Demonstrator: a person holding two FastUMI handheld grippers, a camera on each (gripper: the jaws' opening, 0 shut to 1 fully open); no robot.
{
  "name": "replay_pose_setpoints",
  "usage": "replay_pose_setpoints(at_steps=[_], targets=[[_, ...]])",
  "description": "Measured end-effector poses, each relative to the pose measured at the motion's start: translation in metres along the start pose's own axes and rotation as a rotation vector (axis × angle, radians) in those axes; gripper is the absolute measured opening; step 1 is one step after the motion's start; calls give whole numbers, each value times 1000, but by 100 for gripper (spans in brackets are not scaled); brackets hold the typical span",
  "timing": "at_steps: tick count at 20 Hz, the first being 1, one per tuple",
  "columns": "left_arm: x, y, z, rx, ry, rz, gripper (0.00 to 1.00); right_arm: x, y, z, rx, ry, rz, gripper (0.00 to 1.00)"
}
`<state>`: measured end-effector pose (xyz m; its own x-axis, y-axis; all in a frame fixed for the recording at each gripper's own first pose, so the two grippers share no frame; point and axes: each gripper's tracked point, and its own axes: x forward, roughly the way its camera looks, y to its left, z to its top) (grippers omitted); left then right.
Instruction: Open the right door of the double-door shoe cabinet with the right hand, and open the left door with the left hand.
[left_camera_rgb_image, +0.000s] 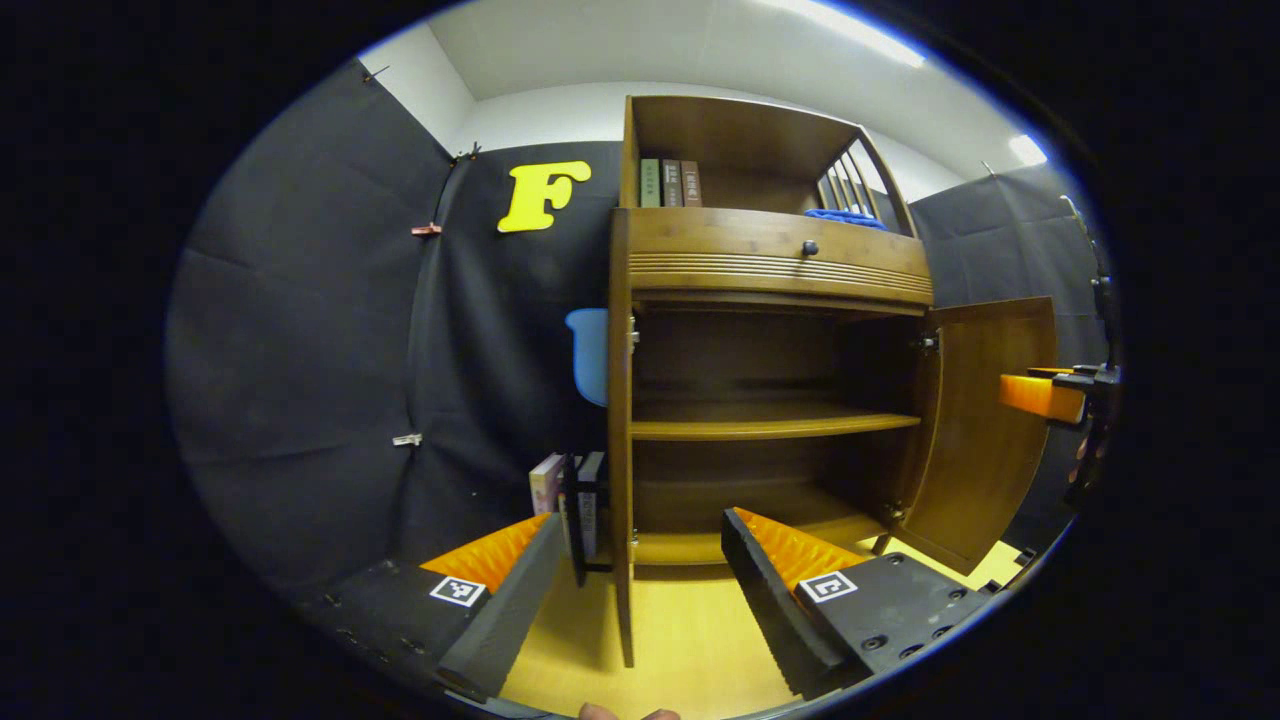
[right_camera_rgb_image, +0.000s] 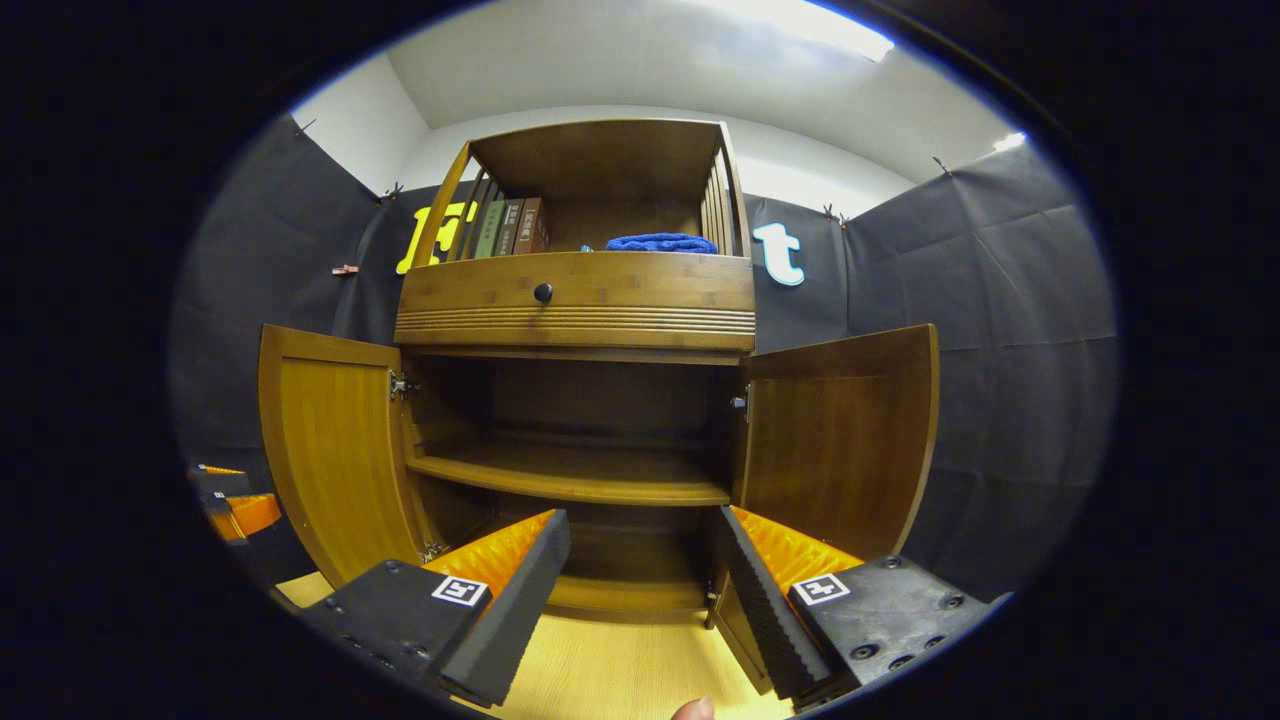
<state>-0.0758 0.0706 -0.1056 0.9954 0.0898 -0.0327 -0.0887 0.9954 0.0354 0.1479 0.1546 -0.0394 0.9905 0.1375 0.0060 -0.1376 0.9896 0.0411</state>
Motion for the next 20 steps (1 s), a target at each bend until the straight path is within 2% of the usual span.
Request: replay_pose_setpoints(at_steps=[9, 20], targets=[[21, -54, 17, -11, -21, -86, 98, -2, -5, 8, -10, -25, -19, 94], [28, -68, 25, 4, -30, -112, 99, -1, -6, 8, -1, -29, -33, 94]])
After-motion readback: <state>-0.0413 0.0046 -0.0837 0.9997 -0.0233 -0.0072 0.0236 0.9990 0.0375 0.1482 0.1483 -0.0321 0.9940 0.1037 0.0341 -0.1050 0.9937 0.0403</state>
